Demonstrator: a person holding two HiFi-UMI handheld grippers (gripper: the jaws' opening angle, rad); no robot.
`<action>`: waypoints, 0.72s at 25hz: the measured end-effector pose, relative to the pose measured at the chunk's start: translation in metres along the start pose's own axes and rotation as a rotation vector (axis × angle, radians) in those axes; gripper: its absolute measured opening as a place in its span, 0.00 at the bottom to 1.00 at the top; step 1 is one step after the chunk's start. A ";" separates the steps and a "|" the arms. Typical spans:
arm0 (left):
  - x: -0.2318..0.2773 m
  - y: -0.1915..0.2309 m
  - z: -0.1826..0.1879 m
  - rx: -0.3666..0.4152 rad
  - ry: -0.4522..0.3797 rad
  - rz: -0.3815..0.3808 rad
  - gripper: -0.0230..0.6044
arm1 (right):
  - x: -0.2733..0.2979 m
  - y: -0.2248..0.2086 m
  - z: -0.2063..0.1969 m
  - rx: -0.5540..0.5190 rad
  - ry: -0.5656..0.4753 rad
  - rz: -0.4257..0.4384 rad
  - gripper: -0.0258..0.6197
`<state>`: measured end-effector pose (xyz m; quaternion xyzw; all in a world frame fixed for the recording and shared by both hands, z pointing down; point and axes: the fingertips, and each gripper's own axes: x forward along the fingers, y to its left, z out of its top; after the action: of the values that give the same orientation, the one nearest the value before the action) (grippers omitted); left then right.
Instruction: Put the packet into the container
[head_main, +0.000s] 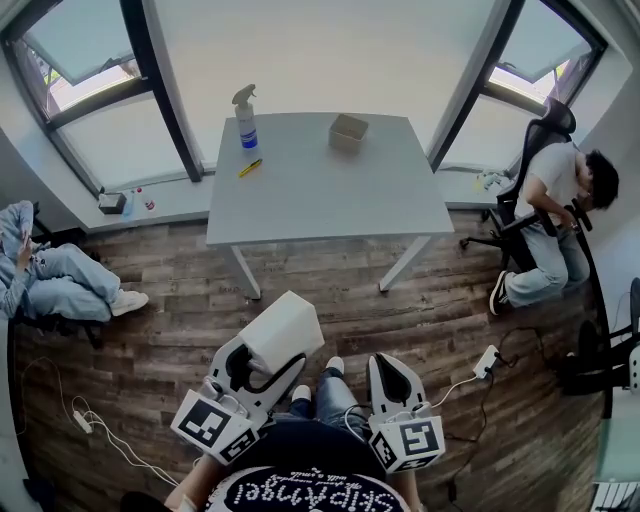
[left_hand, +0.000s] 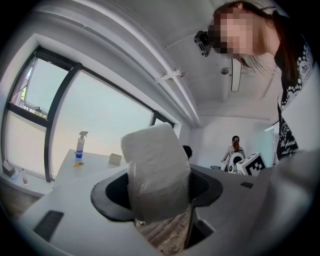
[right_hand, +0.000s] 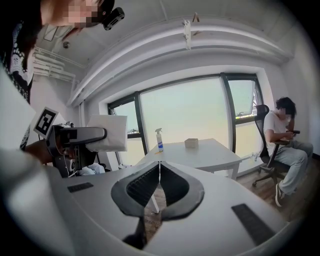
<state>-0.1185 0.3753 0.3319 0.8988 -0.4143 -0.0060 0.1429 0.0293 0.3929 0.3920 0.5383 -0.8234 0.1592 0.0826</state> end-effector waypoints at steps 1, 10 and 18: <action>0.003 0.000 0.000 -0.001 0.000 -0.001 0.49 | 0.002 -0.001 -0.001 0.002 0.008 0.001 0.07; 0.044 0.017 0.002 -0.018 0.010 0.016 0.49 | 0.037 -0.027 0.006 -0.001 0.049 0.030 0.07; 0.089 0.040 0.017 -0.025 -0.004 0.046 0.48 | 0.082 -0.057 0.031 -0.023 0.051 0.063 0.07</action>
<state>-0.0916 0.2798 0.3361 0.8873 -0.4348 -0.0099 0.1536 0.0495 0.2908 0.3981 0.5070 -0.8393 0.1660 0.1049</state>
